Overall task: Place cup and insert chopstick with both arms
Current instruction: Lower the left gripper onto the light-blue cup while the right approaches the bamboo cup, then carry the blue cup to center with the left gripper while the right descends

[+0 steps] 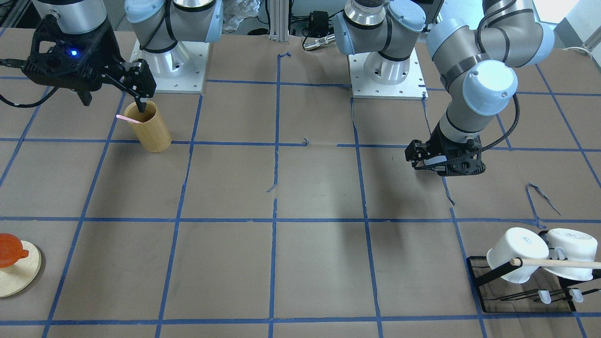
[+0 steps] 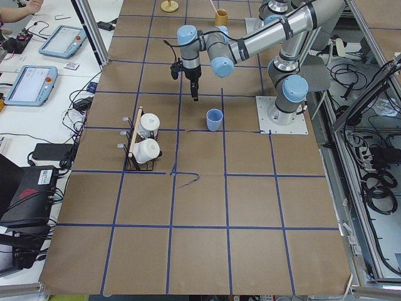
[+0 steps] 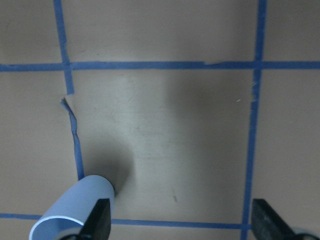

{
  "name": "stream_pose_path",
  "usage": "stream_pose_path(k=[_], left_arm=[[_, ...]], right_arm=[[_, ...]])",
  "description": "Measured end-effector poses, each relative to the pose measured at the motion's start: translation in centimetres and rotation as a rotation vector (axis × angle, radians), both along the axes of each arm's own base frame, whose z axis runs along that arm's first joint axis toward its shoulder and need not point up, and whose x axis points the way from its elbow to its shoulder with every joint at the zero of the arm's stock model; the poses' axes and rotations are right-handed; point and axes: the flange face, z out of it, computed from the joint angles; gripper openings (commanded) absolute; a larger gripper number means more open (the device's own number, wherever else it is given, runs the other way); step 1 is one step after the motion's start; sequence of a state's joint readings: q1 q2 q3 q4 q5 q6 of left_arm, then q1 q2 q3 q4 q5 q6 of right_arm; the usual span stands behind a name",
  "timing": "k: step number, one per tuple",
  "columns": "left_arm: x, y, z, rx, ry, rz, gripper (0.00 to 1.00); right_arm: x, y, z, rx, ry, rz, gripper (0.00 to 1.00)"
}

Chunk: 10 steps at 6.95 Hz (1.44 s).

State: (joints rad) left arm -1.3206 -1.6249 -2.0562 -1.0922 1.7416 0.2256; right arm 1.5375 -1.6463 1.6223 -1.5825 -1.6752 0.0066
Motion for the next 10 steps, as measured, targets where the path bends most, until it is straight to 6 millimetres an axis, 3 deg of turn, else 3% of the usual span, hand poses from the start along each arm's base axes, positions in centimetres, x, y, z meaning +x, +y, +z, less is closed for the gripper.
stream_pose_path(k=[1, 3, 4, 5, 6, 8, 10], left_arm=[[1.7, 1.3, -1.1, -0.013, -0.035, 0.009, 1.0], [2.3, 4.4, -2.2, 0.035, -0.064, 0.02, 1.0], [2.2, 5.7, -2.6, 0.056, -0.058, 0.023, 0.88], [2.0, 6.3, -2.8, 0.065, -0.046, 0.024, 0.37], [1.9, 6.5, -3.0, 0.068, -0.024, 0.021, 0.15], [1.6, 6.4, -3.2, 0.069, 0.02, -0.023, 0.05], [1.7, 6.0, -3.2, 0.075, 0.036, -0.15, 0.03]], right_arm=[[-1.3, -0.2, -0.5, 0.012, -0.005, -0.003, 1.0], [-3.5, -0.4, -1.6, 0.034, -0.009, -0.023, 1.0], [-3.8, -0.4, -2.0, 0.04, -0.012, -0.028, 1.0], [-4.0, -0.3, -2.4, 0.049, -0.013, -0.025, 1.0], [-4.2, -0.2, -3.1, 0.066, -0.012, -0.011, 1.0], [-5.6, 0.1, -4.7, 0.107, -0.011, -0.001, 1.0], [-6.9, 0.4, -6.2, 0.139, -0.018, -0.016, 1.0]])
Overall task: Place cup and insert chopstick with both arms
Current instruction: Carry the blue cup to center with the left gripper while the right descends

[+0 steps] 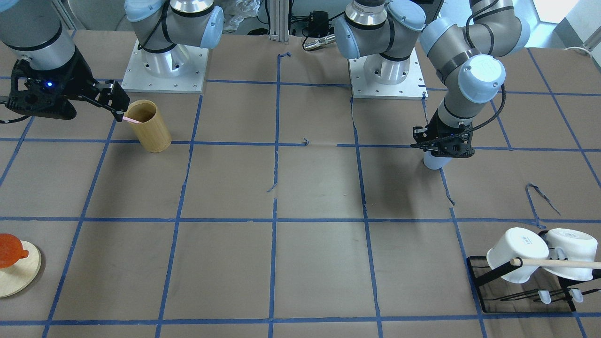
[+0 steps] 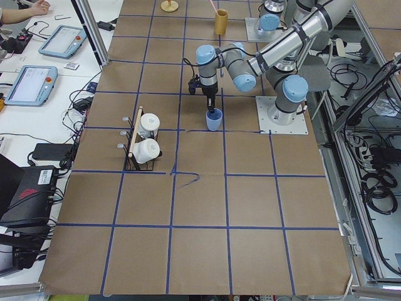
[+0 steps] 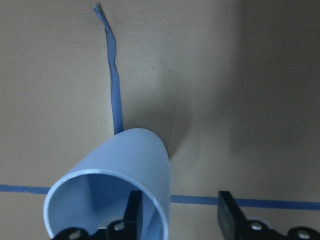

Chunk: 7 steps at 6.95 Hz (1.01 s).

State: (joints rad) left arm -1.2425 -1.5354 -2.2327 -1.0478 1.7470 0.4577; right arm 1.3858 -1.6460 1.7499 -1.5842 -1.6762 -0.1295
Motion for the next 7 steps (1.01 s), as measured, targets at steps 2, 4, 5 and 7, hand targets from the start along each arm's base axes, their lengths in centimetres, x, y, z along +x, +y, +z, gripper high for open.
stream_pose_path(k=[2, 4, 5, 7], left_arm=[[-0.1, -0.5, 0.4, -0.01, 0.003, -0.074, 0.04], [-2.9, -3.2, 3.1, -0.094, 0.015, -0.061, 0.07], [-6.2, -5.3, 4.8, -0.151, 0.037, -0.038, 0.06], [-13.3, -9.3, 6.0, -0.218, 0.134, 0.055, 0.04]], right_arm=[[-0.3, 0.2, -0.9, 0.018, -0.004, -0.003, 1.0], [-0.3, 0.4, -1.2, 0.026, -0.005, -0.004, 1.0], [-0.3, 0.5, -1.4, 0.033, -0.006, -0.002, 1.0], [-0.3, 0.6, -1.8, 0.042, -0.007, -0.001, 1.0]])
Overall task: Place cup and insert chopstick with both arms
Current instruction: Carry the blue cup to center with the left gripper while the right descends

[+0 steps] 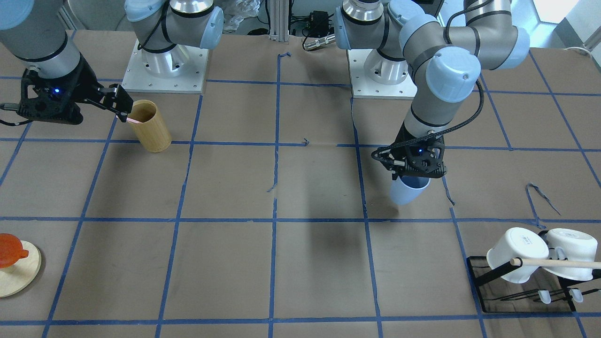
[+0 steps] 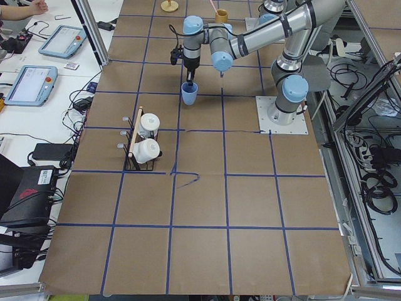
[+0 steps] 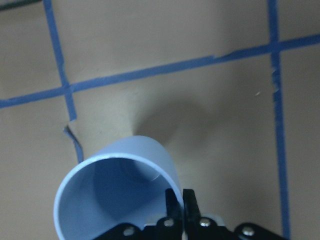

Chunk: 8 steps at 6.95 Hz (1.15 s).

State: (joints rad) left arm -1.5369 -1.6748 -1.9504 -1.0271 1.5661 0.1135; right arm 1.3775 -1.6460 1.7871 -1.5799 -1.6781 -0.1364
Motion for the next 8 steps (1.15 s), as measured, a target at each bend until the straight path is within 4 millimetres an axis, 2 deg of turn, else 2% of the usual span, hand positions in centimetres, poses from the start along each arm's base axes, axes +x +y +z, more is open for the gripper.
stream_pose_path(k=[2, 5, 6, 8], left_arm=[[-7.2, -4.2, 0.1, -0.023, 0.047, 0.104, 0.03], [-19.0, -10.0, -1.1, -0.062, 0.049, 0.211, 0.01], [-21.8, -11.4, -1.8, -0.076, 0.044, 0.224, 0.01], [-24.7, -12.9, -2.5, -0.087, 0.051, 0.228, 0.02]], right_arm=[[0.0, -0.1, 0.0, -0.004, -0.003, 0.0, 1.0], [-0.2, -0.9, -1.2, 0.0, -0.012, -0.007, 1.0], [-0.5, -1.4, -1.7, -0.008, -0.013, -0.007, 1.0], [-0.7, -1.7, -3.5, 0.028, -0.026, 0.024, 1.0]])
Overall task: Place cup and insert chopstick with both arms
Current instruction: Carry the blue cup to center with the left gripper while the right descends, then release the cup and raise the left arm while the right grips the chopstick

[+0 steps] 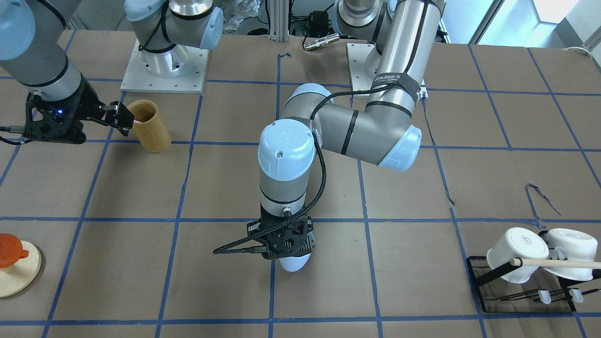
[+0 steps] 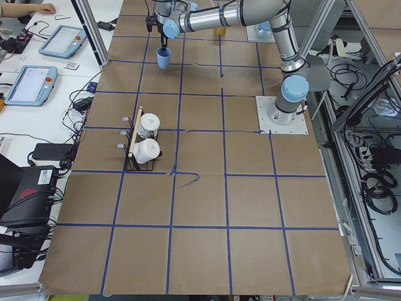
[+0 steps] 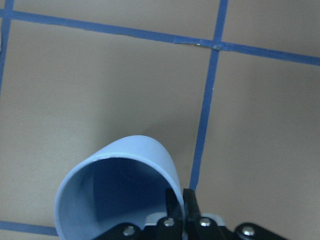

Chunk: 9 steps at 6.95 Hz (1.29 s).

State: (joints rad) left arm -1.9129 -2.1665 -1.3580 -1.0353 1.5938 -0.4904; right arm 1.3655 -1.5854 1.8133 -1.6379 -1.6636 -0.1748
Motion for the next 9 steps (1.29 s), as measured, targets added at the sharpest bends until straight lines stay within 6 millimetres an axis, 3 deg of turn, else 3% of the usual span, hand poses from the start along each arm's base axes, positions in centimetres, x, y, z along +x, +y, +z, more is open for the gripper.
stream_pose_path(k=[1, 2, 4, 5, 6, 7, 9], left_arm=[[-0.7, -0.3, 0.0, 0.002, 0.006, -0.003, 0.18], [-1.2, -0.4, -0.1, 0.007, 0.013, -0.005, 0.26], [-1.8, -0.4, -0.7, 0.031, 0.05, 0.0, 0.34], [-2.0, -0.4, -0.9, 0.039, 0.063, 0.001, 0.58], [-2.1, -0.4, -0.7, 0.039, 0.07, 0.001, 0.91], [-2.1, -0.5, 0.2, 0.024, 0.074, 0.001, 1.0], [-1.4, -1.0, 5.1, 0.007, 0.062, -0.009, 1.0]], right_arm=[[0.1, 0.7, -1.6, 0.036, -0.009, 0.012, 1.0], [0.1, 1.4, -2.9, 0.067, -0.014, 0.015, 1.0], [0.3, 2.6, -4.5, 0.15, -0.025, 0.011, 1.0], [0.4, 3.3, -4.8, 0.199, -0.034, 0.009, 1.0], [0.5, 3.6, -5.0, 0.228, -0.039, 0.008, 0.76], [0.5, 3.7, -5.0, 0.236, -0.04, 0.008, 0.67], [0.2, 3.3, -5.1, 0.218, -0.036, 0.01, 0.67]])
